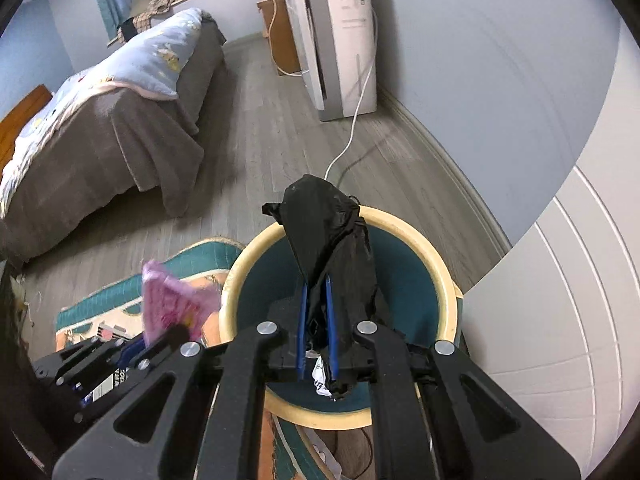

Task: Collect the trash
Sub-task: 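Carry the pink wrapper and black bag over the bin with both grippers, then open both grippers to drop the items into the bin, then withdraw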

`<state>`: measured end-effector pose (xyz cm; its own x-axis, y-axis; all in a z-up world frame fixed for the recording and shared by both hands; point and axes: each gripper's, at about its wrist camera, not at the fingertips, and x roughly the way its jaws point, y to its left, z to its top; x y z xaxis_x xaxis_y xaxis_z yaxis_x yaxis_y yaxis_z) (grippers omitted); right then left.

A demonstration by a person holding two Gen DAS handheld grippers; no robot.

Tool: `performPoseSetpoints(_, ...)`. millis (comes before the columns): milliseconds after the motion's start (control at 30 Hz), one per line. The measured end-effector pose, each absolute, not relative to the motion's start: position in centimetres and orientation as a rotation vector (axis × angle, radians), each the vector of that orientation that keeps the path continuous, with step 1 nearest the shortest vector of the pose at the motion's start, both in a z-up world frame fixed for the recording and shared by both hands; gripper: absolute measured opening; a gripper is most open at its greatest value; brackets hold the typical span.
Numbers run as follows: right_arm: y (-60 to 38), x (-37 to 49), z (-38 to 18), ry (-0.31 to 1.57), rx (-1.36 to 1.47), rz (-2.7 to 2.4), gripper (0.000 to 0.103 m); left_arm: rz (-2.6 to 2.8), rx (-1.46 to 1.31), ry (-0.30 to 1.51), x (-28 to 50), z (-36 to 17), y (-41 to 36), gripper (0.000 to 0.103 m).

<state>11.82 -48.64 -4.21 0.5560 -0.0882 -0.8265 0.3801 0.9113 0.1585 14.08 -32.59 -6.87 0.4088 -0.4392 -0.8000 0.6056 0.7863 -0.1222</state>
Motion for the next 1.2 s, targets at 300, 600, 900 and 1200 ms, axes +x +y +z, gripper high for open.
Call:
performPoseSetpoints(300,-49.1,11.9,-4.5,0.950,0.394,-0.299,0.035,-0.634,0.203,0.878,14.7,-5.5,-32.8,0.053)
performPoseSetpoints(600,-46.8,12.4,-3.0,0.916,0.343,-0.283,0.095,-0.535,0.181,0.849,14.5,-4.5,-27.4,0.083)
performPoseSetpoints(900,-39.9,12.4,-0.2,0.885,0.228,-0.187,0.097,-0.378,0.213,0.795,12.5,-1.4,-17.9,0.090)
performPoseSetpoints(1200,-32.5,12.1,1.8,0.859,0.175,-0.080,0.097,-0.223,0.180,0.782,9.4,0.8,-6.8,0.092)
